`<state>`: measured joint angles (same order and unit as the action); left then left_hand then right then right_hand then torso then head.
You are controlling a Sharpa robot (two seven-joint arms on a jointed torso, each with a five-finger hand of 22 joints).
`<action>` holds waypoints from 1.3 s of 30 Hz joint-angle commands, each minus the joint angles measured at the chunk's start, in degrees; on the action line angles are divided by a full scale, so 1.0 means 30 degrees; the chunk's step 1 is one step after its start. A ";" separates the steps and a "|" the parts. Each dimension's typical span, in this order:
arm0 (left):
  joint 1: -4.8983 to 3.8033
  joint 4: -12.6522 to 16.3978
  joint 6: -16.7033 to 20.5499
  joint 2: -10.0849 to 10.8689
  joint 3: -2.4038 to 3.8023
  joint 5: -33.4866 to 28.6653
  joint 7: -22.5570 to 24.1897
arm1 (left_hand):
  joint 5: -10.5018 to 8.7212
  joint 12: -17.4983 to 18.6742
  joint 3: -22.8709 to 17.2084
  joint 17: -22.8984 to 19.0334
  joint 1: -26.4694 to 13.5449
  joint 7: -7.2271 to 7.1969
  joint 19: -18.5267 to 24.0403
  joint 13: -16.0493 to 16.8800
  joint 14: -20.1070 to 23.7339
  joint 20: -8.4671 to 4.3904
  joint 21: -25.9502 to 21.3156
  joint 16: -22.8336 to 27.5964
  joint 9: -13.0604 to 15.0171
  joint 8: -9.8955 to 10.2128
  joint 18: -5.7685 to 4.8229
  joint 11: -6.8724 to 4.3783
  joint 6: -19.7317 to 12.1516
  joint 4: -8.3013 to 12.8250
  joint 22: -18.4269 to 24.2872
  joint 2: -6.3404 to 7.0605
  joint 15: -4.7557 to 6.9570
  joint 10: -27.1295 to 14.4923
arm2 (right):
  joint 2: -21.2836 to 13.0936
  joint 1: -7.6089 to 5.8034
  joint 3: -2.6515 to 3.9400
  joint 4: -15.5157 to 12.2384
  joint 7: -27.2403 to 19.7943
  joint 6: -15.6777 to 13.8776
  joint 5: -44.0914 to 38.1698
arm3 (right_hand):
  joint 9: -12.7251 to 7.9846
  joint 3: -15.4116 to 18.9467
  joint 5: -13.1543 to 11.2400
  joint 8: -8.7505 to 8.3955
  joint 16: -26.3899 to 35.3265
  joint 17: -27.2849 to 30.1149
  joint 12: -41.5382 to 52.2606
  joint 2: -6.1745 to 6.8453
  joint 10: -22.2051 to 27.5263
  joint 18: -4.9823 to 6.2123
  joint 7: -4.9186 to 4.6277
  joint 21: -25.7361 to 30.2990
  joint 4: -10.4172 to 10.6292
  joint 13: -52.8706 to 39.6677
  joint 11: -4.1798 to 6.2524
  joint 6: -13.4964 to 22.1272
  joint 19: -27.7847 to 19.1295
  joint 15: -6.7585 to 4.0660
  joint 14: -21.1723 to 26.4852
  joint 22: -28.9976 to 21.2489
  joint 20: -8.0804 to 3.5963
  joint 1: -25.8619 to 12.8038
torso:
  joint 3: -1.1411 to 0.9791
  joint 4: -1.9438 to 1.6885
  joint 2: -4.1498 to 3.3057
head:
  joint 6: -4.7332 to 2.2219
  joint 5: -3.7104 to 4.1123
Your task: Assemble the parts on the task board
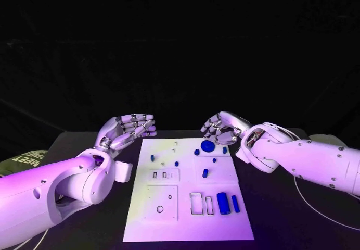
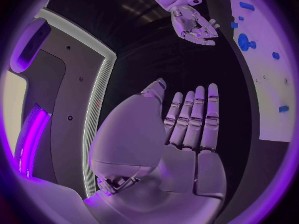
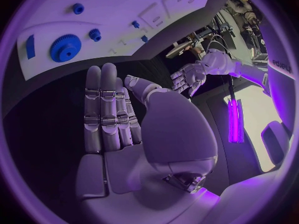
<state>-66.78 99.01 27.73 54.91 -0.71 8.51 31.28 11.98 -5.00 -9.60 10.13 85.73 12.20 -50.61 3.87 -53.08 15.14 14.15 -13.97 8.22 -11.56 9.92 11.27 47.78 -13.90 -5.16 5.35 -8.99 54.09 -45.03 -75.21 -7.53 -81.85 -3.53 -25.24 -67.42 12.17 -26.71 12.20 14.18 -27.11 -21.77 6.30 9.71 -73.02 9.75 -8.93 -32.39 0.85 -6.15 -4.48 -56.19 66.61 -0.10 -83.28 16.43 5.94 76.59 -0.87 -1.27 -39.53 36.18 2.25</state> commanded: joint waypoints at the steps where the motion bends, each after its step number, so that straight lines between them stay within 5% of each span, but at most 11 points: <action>1: -0.0141 0.0491 -0.0693 0.0223 0.0042 0.0724 -0.0099 | -0.0094 -0.0069 -0.0146 0.0076 0.0175 0.0591 -0.0233 0.0005 -0.0261 -0.0035 0.0142 -0.0110 0.0030 -0.0049 0.0229 -0.0014 0.0223 0.0017 -0.0010 0.0122 0.0054 0.0267 | 0.0219 -0.0183 0.0037 0.0098 0.2313 0.1958 -0.4670 | 0.0247 -0.0045 -0.0085 -0.0088 -0.2435 -0.2057 -0.0116 0.0321 0.0040 0.0139 0.0110 -0.1523 0.0210 -0.0623 0.0175 -0.0069 0.0481 -0.0206 -0.0514 0.1111 -0.0305 -0.0093 | -0.0063 -0.0052 -0.0529 | -0.0074 0.0090; 4: -0.0236 0.0761 -0.0714 0.0387 0.0053 0.0699 -0.0127 | -0.0099 -0.0067 -0.0165 0.0103 0.0188 0.0571 -0.0283 0.0003 -0.0318 -0.0055 0.0164 -0.0114 0.0033 -0.0054 0.0228 -0.0034 0.0268 0.0027 -0.0010 0.0140 0.0075 0.0334 | 0.0460 -0.0339 0.0051 0.0268 0.2795 0.2666 -0.5882 | 0.0217 0.0012 -0.1097 -0.0480 -0.3374 -0.2848 -0.0771 0.0506 0.1231 -0.0060 0.0013 -0.2804 0.0685 -0.0569 -0.0060 0.0562 0.0855 -0.0024 -0.0554 0.2562 -0.0218 -0.0604 | -0.0078 -0.0082 -0.0720 | -0.0107 0.0146; 5: -0.0266 0.0834 -0.0719 0.0426 0.0055 0.0617 -0.0136 | -0.0100 -0.0065 -0.0170 0.0112 0.0187 0.0566 -0.0300 0.0003 -0.0338 -0.0062 0.0172 -0.0117 0.0033 -0.0055 0.0229 -0.0040 0.0279 0.0026 -0.0011 0.0144 0.0082 0.0351 | 0.0532 -0.0383 0.0055 0.0307 0.2938 0.2859 -0.6296 | 0.0515 -0.0150 -0.1379 -0.0581 -0.8086 -0.7353 -0.0736 0.0717 0.1843 -0.0627 -0.0019 -0.6885 0.1080 -0.0726 -0.0168 0.0656 0.2125 0.0058 -0.0565 0.7475 -0.0121 -0.0498 | -0.0067 -0.0137 -0.0810 | -0.0126 0.0205; 8: -0.0330 0.0986 -0.0708 0.0498 0.0060 0.0335 -0.0149 | -0.0101 -0.0063 -0.0174 0.0122 0.0183 0.0560 -0.0320 0.0002 -0.0363 -0.0069 0.0181 -0.0122 0.0034 -0.0056 0.0230 -0.0046 0.0292 0.0024 -0.0012 0.0148 0.0090 0.0370 | 0.0674 -0.0484 0.0061 0.0331 0.3234 0.3199 -0.7215 | 0.0861 -0.0231 -0.1316 -0.0681 -1.2055 -1.1325 -0.0726 0.0988 0.2235 -0.1180 -0.0013 -1.0546 0.1380 -0.0860 -0.0267 0.0803 0.3178 0.0124 -0.0716 1.2121 -0.0034 -0.0324 | -0.0043 -0.0245 -0.0997 | -0.0277 0.0355; 11: -0.0375 0.1101 -0.0624 0.0567 0.0064 0.0155 -0.0190 | -0.0102 -0.0061 -0.0174 0.0126 0.0179 0.0560 -0.0329 0.0001 -0.0373 -0.0073 0.0186 -0.0124 0.0034 -0.0055 0.0231 -0.0047 0.0296 0.0021 -0.0013 0.0150 0.0094 0.0375 | 0.0822 -0.0588 0.0064 0.0345 0.3490 0.3513 -0.7923 | 0.1061 -0.0313 -0.1123 -0.0928 -1.3984 -1.3220 -0.0712 0.1182 0.2344 -0.1478 0.0036 -1.2421 0.1588 -0.0972 -0.0187 0.1227 0.3616 0.0092 -0.0773 1.4550 0.0024 -0.0244 | -0.0020 -0.0312 -0.1162 | -0.0235 0.0477; 21: -0.0441 0.1116 -0.0515 0.0573 0.0067 0.0002 -0.0289 | -0.0100 -0.0027 -0.0184 0.0136 0.0168 0.0600 -0.0348 -0.0012 -0.0366 -0.0082 0.0191 -0.0098 0.0028 -0.0040 0.0223 -0.0033 0.0298 0.0013 -0.0008 0.0157 0.0089 0.0368 | 0.1218 -0.0700 0.0064 0.0390 0.3842 0.4321 -0.9115 | 0.1528 -0.0439 -0.0978 -0.0806 -1.6079 -1.5373 -0.0770 0.1261 0.2691 -0.1836 0.0123 -1.4374 0.1760 -0.1061 -0.0218 0.1016 0.4222 0.0177 -0.1007 1.7212 0.0110 0.0012 | 0.0074 -0.0534 -0.1599 | -0.0177 0.0607; 25: -0.0446 0.1091 -0.0491 0.0576 0.0067 -0.0010 -0.0324 | -0.0101 -0.0005 -0.0185 0.0140 0.0157 0.0626 -0.0350 -0.0019 -0.0357 -0.0085 0.0189 -0.0082 0.0022 -0.0027 0.0218 -0.0016 0.0291 0.0006 -0.0004 0.0165 0.0082 0.0352 | 0.1314 -0.0706 0.0053 0.0402 0.3937 0.4747 -0.9475 | 0.1690 -0.0504 -0.0803 -0.0718 -1.6572 -1.5864 -0.0759 0.1263 0.2916 -0.1935 0.0074 -1.4856 0.1774 -0.1047 -0.0301 0.0857 0.4397 0.0249 -0.1070 1.7888 0.0177 0.0082 | 0.0111 -0.0635 -0.1744 | -0.0081 0.0853; 35: -0.0461 0.1091 -0.0448 0.0696 0.0068 -0.0018 -0.0384 | -0.0101 0.0009 -0.0187 0.0142 0.0148 0.0640 -0.0351 -0.0023 -0.0351 -0.0086 0.0188 -0.0072 0.0020 -0.0021 0.0215 -0.0007 0.0289 0.0000 -0.0001 0.0165 0.0077 0.0344 | 0.1444 -0.0689 0.0023 0.0424 0.4186 0.5428 -1.0072 | 0.1918 -0.0543 -0.0776 -0.0514 -1.7020 -1.6268 -0.0691 0.1237 0.3110 -0.2030 -0.0084 -1.5330 0.1818 -0.1018 -0.0435 0.0421 0.4573 0.0375 -0.1107 1.8559 0.0298 0.0110 | 0.0156 -0.0781 -0.1968 | -0.0236 0.0986; 39: -0.0467 0.1081 -0.0460 0.0744 0.0069 -0.0020 -0.0415 | -0.0100 0.0021 -0.0191 0.0145 0.0141 0.0651 -0.0351 -0.0027 -0.0346 -0.0086 0.0186 -0.0062 0.0018 -0.0015 0.0213 0.0002 0.0289 -0.0005 0.0002 0.0164 0.0072 0.0338 | 0.1467 -0.0683 0.0016 0.0429 0.4233 0.5548 -1.0224 | 0.1958 -0.0541 -0.0781 -0.0478 -1.7100 -1.6342 -0.0662 0.1240 0.3103 -0.2053 -0.0092 -1.5436 0.1833 -0.1021 -0.0444 0.0336 0.4627 0.0389 -0.1115 1.8712 0.0318 0.0101 | 0.0123 -0.0804 -0.2041 | -0.0319 0.1021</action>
<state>-68.04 102.13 26.92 57.15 -0.56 8.67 29.90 11.98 -5.00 -9.90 10.51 85.99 12.37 -51.21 3.84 -53.85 14.95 14.41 -13.97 8.25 -11.56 9.79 11.26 48.35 -13.91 -5.14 5.61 -8.62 54.91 -40.70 -77.28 -7.47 -80.57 8.31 -10.74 -95.90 18.00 -28.29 9.55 12.40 -78.05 -70.75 4.28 13.30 -63.96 4.39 -9.30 -78.44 6.09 -9.26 -5.74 -54.78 80.14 0.73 -83.92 72.51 6.98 76.64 -0.45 -3.57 -45.40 35.41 5.26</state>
